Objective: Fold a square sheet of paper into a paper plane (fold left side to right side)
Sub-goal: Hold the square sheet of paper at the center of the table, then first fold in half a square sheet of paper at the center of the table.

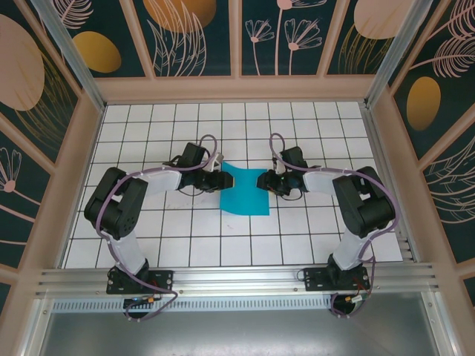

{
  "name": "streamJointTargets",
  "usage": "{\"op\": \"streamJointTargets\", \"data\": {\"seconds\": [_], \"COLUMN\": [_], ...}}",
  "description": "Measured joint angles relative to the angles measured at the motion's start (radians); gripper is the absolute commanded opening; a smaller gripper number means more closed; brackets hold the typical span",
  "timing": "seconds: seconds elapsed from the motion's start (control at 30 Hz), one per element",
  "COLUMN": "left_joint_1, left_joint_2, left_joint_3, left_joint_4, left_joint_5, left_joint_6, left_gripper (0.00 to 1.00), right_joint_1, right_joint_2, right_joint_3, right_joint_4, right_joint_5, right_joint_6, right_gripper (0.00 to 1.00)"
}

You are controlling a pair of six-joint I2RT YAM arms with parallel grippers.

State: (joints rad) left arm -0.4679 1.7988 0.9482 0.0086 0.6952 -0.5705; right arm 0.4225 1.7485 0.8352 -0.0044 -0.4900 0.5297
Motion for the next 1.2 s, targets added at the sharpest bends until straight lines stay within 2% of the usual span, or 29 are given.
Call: {"op": "streamJointTargets", "data": {"seconds": [0.1, 0.33, 0.73, 0.93, 1.07, 1.2], "left_joint_1": [-0.011, -0.079, -0.114, -0.118, -0.118, -0.118], "left_joint_2": [-0.003, 0.0, 0.091, 0.102, 0.111, 0.115], "left_joint_3": [0.0, 0.045, 0.099, 0.107, 0.107, 0.107], "left_joint_4": [0.05, 0.098, 0.15, 0.157, 0.163, 0.165], "left_joint_5": [0.033, 0.061, 0.06, 0.061, 0.06, 0.06], "left_joint_6": [-0.028, -0.067, -0.102, -0.105, -0.106, -0.108], "left_gripper": [0.54, 0.58, 0.59, 0.59, 0.59, 0.59], "right_joint_1": [0.0, 0.0, -0.017, -0.059, -0.104, -0.127], "right_joint_2": [0.0, 0.001, 0.001, -0.039, -0.109, -0.154], "right_joint_3": [0.0, 0.0, -0.029, -0.057, -0.067, -0.073], "right_joint_4": [0.0, 0.001, 0.076, 0.104, 0.117, 0.167], "right_joint_5": [0.0, 0.0, -0.059, -0.102, -0.128, -0.187], "right_joint_6": [0.0, 0.0, 0.021, 0.048, 0.063, 0.077], "right_gripper": [0.42, 0.42, 0.43, 0.48, 0.58, 0.58]}}
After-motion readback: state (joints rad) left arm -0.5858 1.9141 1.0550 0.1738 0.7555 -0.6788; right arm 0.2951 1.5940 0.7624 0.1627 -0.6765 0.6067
